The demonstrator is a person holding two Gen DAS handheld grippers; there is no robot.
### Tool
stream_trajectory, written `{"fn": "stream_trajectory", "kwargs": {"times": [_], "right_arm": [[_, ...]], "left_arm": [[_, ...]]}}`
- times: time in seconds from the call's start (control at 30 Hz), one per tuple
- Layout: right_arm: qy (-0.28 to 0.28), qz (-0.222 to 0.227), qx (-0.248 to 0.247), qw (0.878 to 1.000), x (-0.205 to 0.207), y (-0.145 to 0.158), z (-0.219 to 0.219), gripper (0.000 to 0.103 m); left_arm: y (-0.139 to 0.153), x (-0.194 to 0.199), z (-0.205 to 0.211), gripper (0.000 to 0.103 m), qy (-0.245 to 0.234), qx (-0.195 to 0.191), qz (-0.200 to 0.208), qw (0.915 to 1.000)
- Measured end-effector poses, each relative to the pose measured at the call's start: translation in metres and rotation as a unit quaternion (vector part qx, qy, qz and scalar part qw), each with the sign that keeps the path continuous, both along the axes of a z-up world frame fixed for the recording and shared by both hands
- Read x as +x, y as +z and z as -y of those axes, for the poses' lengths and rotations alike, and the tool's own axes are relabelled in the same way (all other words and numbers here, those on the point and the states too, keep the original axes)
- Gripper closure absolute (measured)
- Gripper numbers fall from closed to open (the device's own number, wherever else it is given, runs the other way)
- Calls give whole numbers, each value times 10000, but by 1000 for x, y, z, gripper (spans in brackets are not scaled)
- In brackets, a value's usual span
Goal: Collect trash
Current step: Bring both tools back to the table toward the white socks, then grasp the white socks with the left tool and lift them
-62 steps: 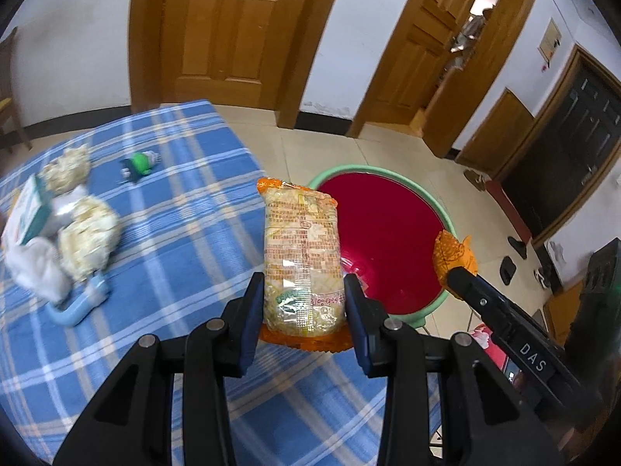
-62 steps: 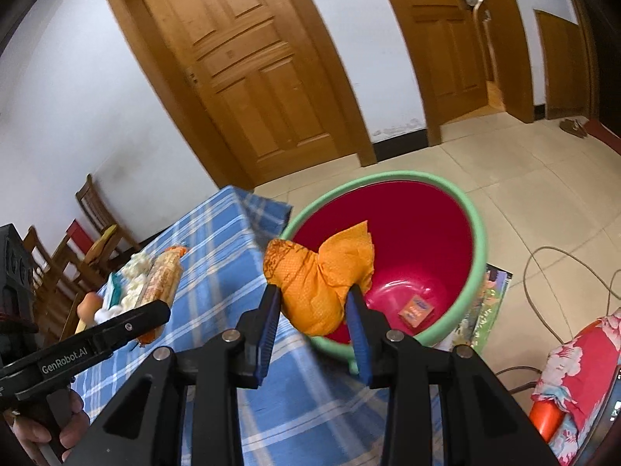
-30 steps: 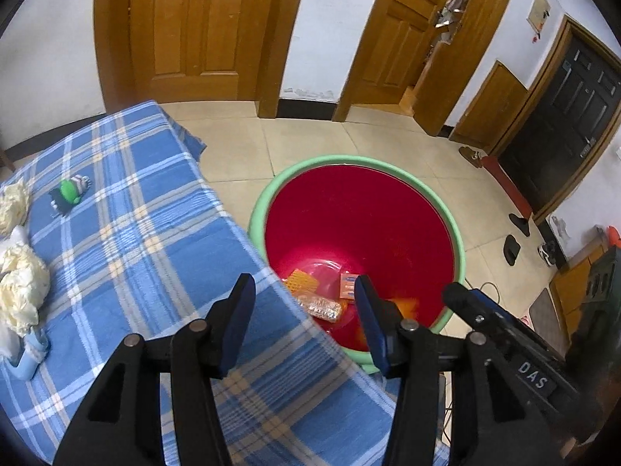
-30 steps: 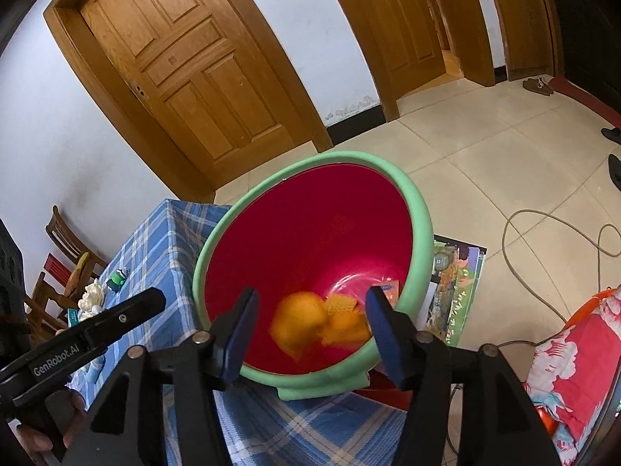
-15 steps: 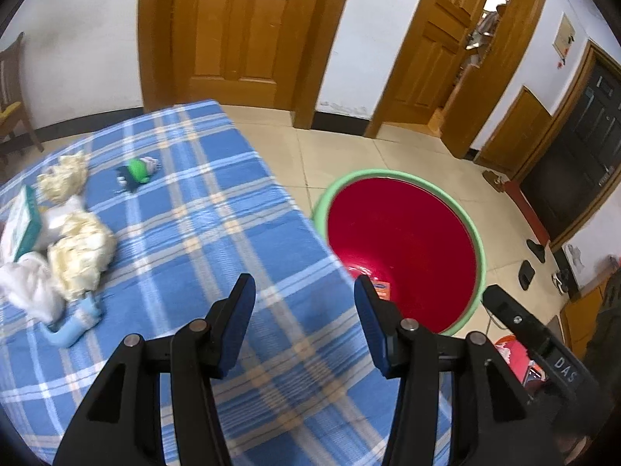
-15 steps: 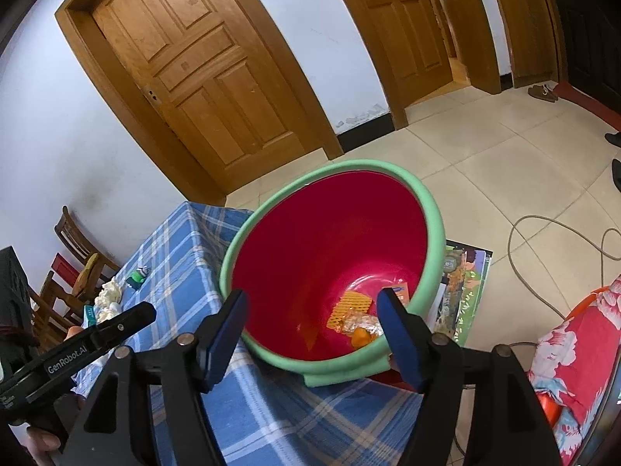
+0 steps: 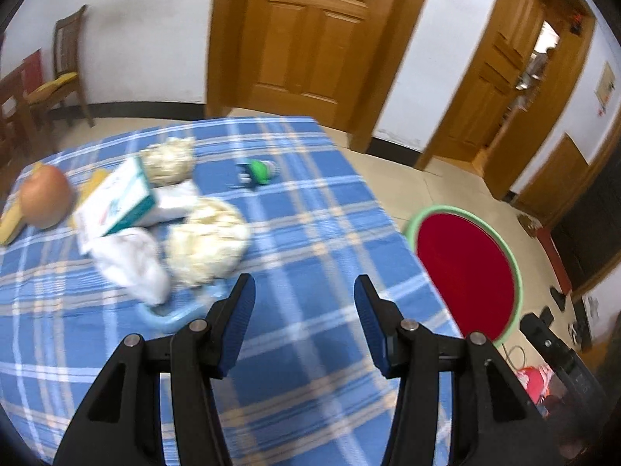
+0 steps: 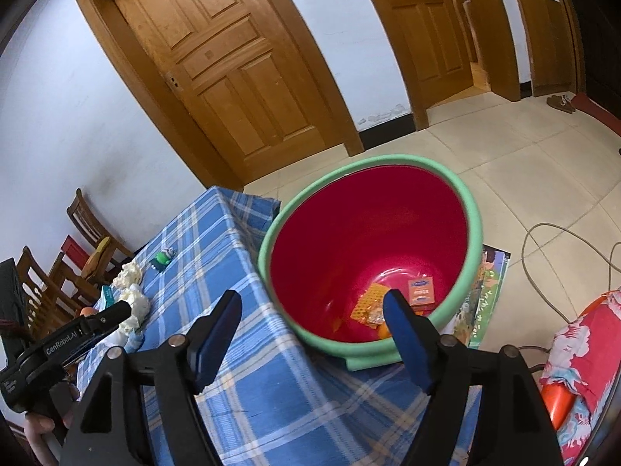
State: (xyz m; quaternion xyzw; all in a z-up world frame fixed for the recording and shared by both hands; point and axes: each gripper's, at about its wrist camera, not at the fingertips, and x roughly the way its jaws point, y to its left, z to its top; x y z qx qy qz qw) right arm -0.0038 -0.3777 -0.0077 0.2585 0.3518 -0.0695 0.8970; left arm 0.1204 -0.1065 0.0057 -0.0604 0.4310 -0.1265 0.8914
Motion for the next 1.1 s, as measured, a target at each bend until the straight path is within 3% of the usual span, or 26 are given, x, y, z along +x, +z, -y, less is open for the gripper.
{"fn": "stream_trajectory", "kwargs": {"times": [0.4,0.7,0.77,0.8,0.9,1.1], "right_arm": [[461,-110,-52,9989,18,-4,-35,20],[633,-310,-89,9975,28,-14,-49,20],[663,-333,-91,9972,29,-16,-51,20],[682,-341,-104,9970,29,-16,-53,20],[713,-362,-109,9967,30,-17,-56,20],[831,-360,-126,9958,32,-13,-66,20]], "left_arm": [[-12,8,-79,50,1080,51,-56,9941],[-33,29,-95,51,1254,-23,-285,9917],[-38,32,-96,72,1239,-77,-333,9917],[-40,32,-97,77,1211,-125,-363,9919],[-40,30,-100,82,1166,-241,-358,9922],[-31,15,-108,83,1085,-425,-269,9928]]}}
